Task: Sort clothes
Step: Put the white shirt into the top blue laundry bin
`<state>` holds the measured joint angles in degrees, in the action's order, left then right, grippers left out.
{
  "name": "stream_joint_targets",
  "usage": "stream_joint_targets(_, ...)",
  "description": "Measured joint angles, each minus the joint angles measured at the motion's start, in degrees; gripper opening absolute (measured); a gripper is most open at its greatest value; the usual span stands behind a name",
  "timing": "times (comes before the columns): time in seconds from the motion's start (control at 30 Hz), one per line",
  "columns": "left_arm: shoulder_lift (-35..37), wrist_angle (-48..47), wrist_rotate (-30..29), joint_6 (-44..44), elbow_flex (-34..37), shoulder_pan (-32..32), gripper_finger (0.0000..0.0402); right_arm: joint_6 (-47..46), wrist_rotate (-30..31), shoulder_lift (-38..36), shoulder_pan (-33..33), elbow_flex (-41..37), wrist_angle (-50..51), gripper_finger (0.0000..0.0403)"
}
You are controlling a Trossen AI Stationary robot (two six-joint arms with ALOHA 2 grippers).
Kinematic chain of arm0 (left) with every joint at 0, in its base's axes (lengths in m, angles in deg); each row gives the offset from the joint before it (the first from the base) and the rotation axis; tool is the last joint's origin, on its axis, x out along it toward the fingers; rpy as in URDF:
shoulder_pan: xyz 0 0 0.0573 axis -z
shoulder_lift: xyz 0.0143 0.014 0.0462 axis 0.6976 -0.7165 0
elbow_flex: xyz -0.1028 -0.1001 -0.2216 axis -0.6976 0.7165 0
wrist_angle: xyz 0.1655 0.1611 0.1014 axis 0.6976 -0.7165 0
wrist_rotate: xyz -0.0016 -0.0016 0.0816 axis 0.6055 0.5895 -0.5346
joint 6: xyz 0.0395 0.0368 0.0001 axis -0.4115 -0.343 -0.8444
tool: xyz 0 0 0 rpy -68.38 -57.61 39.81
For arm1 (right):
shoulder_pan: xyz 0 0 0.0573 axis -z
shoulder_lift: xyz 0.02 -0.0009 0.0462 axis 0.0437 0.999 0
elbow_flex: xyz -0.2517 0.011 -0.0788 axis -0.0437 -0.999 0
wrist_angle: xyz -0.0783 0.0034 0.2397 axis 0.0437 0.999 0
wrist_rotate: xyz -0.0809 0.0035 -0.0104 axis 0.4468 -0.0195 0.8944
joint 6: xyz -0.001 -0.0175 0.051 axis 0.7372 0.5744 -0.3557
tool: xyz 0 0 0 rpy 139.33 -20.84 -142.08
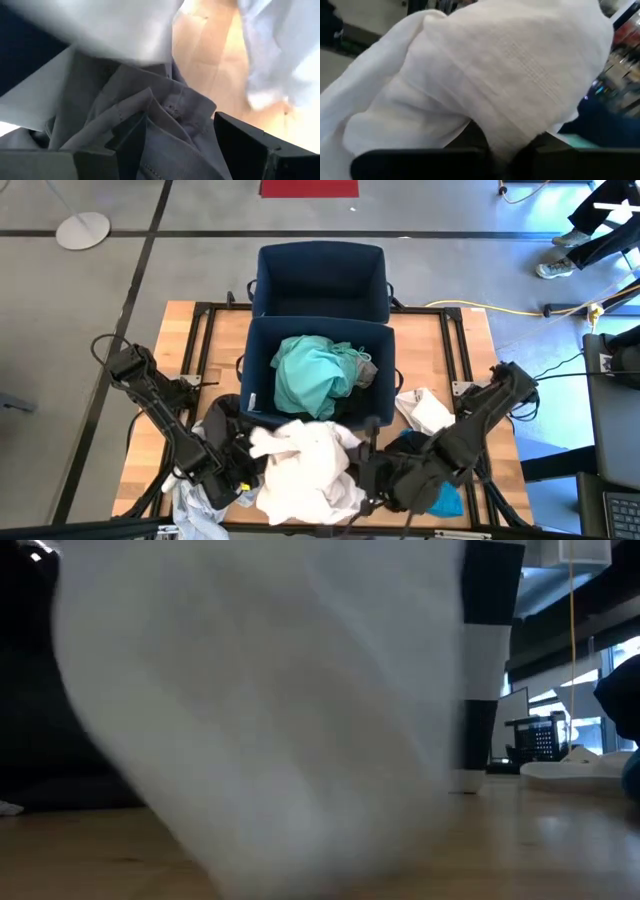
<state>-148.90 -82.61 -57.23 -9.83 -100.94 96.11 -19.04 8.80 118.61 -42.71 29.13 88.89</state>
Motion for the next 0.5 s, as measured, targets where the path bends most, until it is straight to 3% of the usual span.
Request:
stream_joint_targets(0.33, 0.00, -0.12, -1.78, -1.75, 0.00, -0.04, 0.0224, 17.41, -1.44, -0.04, 7.56, 15.11, 0.60, 0.0044)
stream_joint_targets(0.5, 0.00, 0.24, 1.64, -1.16, 0.00, 0.52, 0.0224, 24.25, -2.30, 0.00, 13.25, 21.42, 0.73, 0.0046)
